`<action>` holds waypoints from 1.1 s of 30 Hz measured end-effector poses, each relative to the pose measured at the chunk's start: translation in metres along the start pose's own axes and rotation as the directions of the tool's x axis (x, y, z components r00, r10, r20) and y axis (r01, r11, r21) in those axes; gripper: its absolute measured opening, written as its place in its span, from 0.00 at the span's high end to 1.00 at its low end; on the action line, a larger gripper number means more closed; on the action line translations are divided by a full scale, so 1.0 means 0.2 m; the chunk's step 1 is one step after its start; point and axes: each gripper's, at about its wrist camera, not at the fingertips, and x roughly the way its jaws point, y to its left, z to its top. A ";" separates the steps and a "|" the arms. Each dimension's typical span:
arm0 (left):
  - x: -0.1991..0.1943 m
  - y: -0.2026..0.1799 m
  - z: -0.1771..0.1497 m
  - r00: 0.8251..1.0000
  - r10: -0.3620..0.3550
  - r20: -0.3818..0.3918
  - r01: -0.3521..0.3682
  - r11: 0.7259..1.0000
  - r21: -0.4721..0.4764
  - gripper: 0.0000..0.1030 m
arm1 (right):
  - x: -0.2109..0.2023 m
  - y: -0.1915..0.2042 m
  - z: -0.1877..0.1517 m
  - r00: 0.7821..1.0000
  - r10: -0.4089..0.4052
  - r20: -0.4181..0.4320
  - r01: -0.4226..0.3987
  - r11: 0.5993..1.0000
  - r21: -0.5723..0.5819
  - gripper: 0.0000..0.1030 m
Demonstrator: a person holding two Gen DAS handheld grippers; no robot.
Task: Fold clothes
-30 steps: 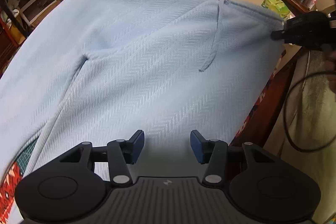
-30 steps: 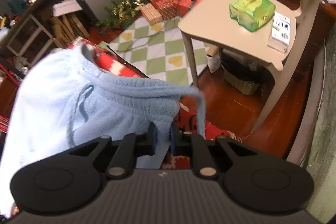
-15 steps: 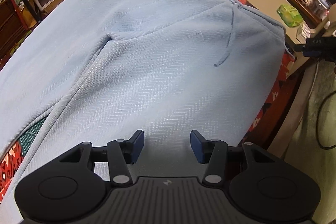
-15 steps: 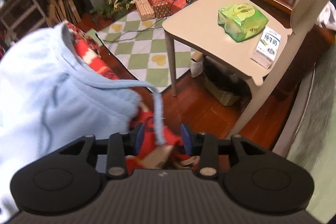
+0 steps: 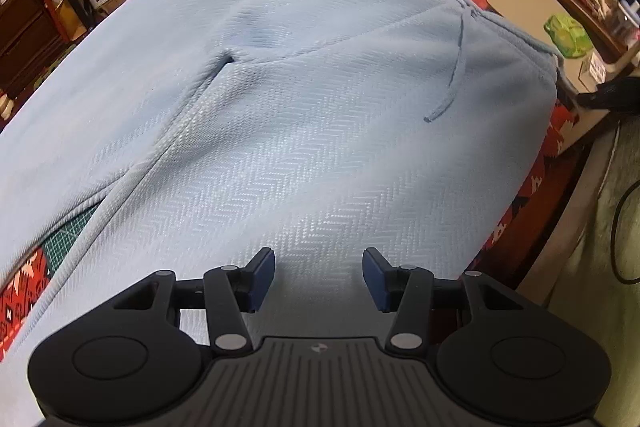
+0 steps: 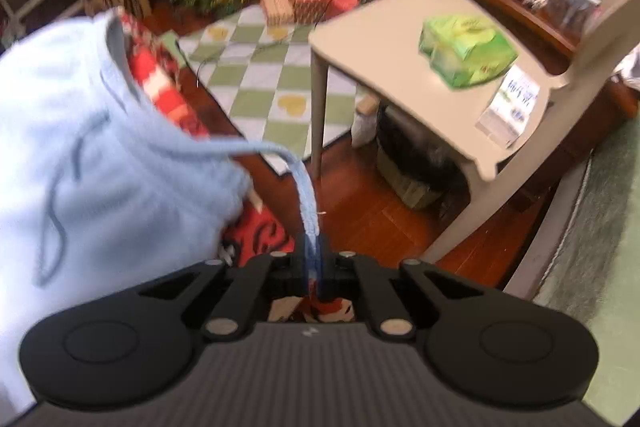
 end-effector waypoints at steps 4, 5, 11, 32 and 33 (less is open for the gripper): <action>-0.02 0.06 -0.02 1.000 -0.011 0.015 0.011 1.000 -0.026 0.53 | -0.23 0.11 0.10 0.995 0.057 0.079 -0.055 0.998 -0.017 0.97; -0.03 0.08 -0.02 1.000 -0.013 0.024 0.014 0.999 -0.036 0.53 | -0.28 0.15 0.13 0.993 0.075 0.095 -0.073 0.997 -0.028 0.97; -0.09 0.26 -0.07 0.997 -0.028 0.068 0.035 0.995 -0.098 0.53 | -0.50 0.66 0.21 0.959 0.264 0.100 -0.248 0.958 -0.147 0.97; -0.27 1.00 -0.73 0.996 0.090 0.020 -0.076 0.923 -0.377 0.53 | -0.28 1.98 -0.35 0.936 0.328 -0.125 -0.350 0.841 -0.412 0.93; -0.28 1.01 -0.76 0.996 0.091 0.018 -0.077 0.919 -0.386 0.53 | -0.28 1.99 -0.36 0.936 0.328 -0.129 -0.351 0.837 -0.420 0.93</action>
